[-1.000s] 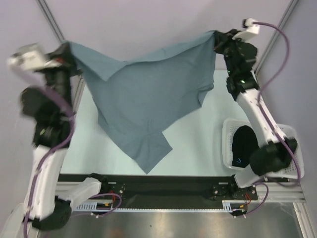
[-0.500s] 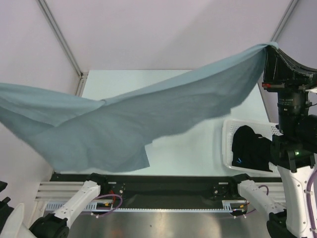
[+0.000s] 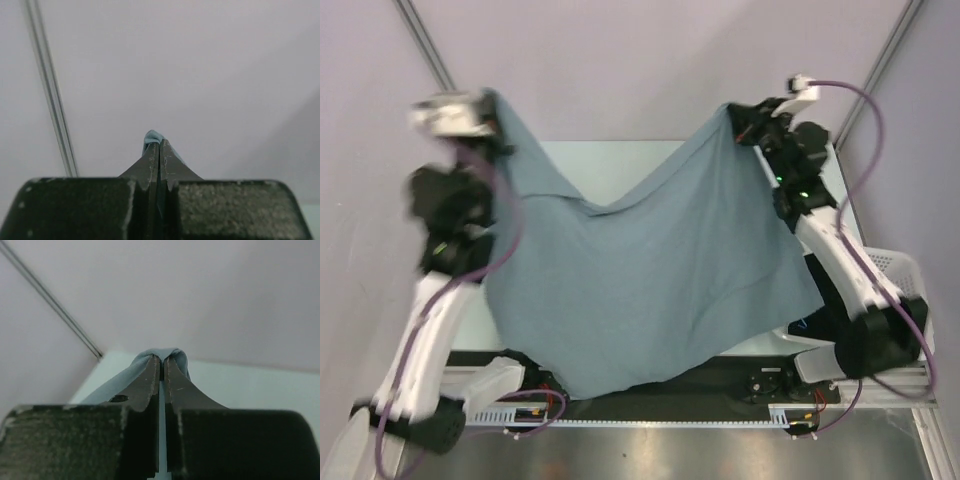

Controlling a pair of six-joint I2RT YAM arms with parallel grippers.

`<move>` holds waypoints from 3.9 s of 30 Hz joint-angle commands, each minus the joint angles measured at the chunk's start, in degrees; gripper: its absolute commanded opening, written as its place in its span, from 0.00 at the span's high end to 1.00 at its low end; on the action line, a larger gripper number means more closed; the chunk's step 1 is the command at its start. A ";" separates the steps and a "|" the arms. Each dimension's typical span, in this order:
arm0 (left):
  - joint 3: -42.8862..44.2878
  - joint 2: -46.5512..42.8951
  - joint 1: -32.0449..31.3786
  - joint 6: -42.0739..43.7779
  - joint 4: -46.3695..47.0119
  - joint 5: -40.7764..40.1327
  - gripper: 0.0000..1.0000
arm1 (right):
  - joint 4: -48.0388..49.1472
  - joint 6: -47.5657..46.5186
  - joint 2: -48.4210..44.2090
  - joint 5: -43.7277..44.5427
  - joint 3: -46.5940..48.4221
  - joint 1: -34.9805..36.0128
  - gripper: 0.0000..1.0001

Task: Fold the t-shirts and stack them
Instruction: Flatten the tshirt out

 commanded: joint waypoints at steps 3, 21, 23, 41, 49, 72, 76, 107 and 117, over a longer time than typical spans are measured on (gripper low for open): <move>-15.55 18.08 0.38 6.68 19.90 -11.16 1.00 | 12.68 -2.08 18.51 1.86 -0.10 0.15 1.00; 29.88 72.95 16.46 -10.68 11.67 -3.55 1.00 | -0.14 -2.17 66.39 0.98 46.40 -7.32 1.00; 31.63 73.92 16.55 -11.94 10.71 -3.52 1.00 | 0.74 -1.29 66.74 1.87 46.14 -7.75 1.00; 45.88 82.36 17.17 -20.90 11.67 1.22 1.00 | -4.35 -0.49 61.30 10.21 40.70 -7.84 1.00; 45.79 81.14 17.17 -24.16 10.37 2.71 1.00 | -9.00 -4.89 58.31 10.75 38.84 -8.02 0.98; 53.10 74.30 19.45 -27.58 -30.05 -9.94 0.07 | -42.19 -0.60 66.49 9.77 67.77 -9.51 0.27; 34.33 61.86 19.28 -33.29 -35.36 -6.27 0.08 | -51.27 3.35 56.83 11.01 57.41 -8.64 0.25; -51.50 10.55 14.17 -66.53 -40.72 11.24 0.36 | -64.48 1.96 40.29 13.47 16.79 6.22 0.49; -54.31 16.44 19.71 -64.94 -35.01 14.22 0.53 | -65.35 1.79 41.43 15.58 17.49 5.96 0.50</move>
